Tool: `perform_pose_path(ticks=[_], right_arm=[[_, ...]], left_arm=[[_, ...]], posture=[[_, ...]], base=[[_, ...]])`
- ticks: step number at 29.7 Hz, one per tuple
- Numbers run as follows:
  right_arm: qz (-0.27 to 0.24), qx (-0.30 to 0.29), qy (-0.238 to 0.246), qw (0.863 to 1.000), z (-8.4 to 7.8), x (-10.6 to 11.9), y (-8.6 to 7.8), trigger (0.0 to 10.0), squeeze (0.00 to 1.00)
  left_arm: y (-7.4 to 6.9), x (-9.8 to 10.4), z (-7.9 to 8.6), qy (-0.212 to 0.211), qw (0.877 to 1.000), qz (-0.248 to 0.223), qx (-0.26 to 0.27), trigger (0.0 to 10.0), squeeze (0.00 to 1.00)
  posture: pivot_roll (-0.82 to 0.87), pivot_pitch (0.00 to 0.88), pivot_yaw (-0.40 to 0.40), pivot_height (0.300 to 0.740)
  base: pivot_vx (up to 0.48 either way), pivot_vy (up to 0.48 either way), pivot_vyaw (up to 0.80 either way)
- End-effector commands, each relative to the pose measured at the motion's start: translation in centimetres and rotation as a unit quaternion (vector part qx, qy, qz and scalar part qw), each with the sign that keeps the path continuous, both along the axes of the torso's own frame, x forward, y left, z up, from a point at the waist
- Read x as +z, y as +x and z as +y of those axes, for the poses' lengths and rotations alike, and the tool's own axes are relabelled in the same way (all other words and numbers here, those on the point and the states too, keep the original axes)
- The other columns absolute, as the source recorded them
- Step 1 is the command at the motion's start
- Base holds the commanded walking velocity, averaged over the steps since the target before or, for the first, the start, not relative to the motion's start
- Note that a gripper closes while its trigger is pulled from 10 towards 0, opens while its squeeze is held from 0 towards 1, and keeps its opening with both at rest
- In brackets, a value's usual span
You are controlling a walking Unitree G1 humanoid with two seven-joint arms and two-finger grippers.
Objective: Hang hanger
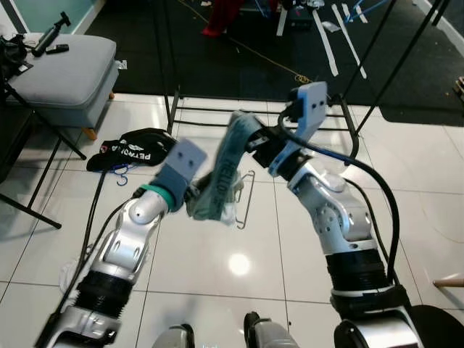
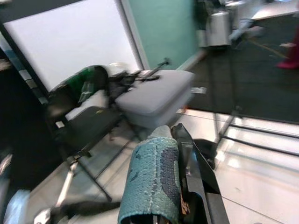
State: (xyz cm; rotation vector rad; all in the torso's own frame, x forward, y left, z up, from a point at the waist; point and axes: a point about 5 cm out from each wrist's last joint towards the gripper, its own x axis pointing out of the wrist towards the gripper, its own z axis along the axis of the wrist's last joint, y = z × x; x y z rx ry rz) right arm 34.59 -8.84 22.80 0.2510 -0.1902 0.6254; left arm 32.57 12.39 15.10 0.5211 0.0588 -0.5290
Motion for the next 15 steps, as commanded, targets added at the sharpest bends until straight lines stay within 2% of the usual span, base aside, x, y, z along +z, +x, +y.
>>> perform_pose_path(ticks=[1, 3, 4, 5, 8, 11, 14, 15], right_arm=[[0.003, -0.005, 0.003, 1.0, 0.1, 0.0, 0.2, 0.0, 0.0], [0.007, -0.005, 0.008, 1.0, 0.3, 0.1, 0.3, 0.0, 0.0], [0.009, 0.001, 0.018, 1.0, 0.8, 0.5, 0.4, 0.0, 0.0], [0.009, 0.004, 0.021, 1.0, 1.1, 0.7, 0.5, 0.0, 0.0], [0.009, 0.005, 0.022, 1.0, 1.2, 0.8, 0.5, 0.0, 0.0], [0.013, -0.002, 0.022, 1.0, 1.3, 0.9, 0.6, 0.0, 0.0], [0.017, -0.007, 0.027, 0.999, 1.3, 1.0, 0.7, 0.0, 0.0], [0.018, -0.009, 0.029, 0.999, 1.4, 1.0, 0.7, 0.0, 0.0]], left_arm=[[-0.5, -0.6, -0.4, 0.012, 1.0, 0.017, -0.02, 10.0, 0.0], [-0.4, -0.6, -0.5, 0.007, 1.0, 0.022, -0.015, 10.0, 0.0], [0.0, -0.8, -0.9, -0.013, 0.999, 0.034, -0.002, 10.0, 0.0], [0.0, -0.8, -1.5, -0.028, 0.999, 0.045, -0.008, 10.0, 0.0], [-0.1, -0.7, -1.8, -0.037, 0.998, 0.051, -0.014, 10.0, 0.0], [-0.4, -0.3, -3.4, -0.088, 0.991, 0.088, -0.05, 10.0, 0.0], [-0.5, -0.2, -3.8, -0.105, 0.988, 0.101, -0.054, 10.0, 0.0], [-0.3, -0.2, -3.9, -0.107, 0.988, 0.1, -0.046, 10.0, 0.82]], posture=[[-0.02, 0.116, 0.01, 0.74], [-0.02, 0.116, 0.008, 0.74], [-0.03, 0.113, 0.007, 0.74], [-0.03, 0.111, 0.009, 0.74], [-0.03, 0.111, 0.009, 0.74], [-0.03, 0.108, 0.006, 0.74], [-0.03, 0.105, 0.002, 0.74], [-0.03, 0.103, 0.002, 0.74]], base=[[0.0, 0.0, 0.0], [0.0, 0.0, 0.0], [0.0, 0.0, 0.0], [0.0, 0.0, 0.0], [0.0, 0.0, 0.0], [0.0, 0.0, 0.0], [0.0, 0.0, 0.0], [0.0, 0.0, 0.0]])
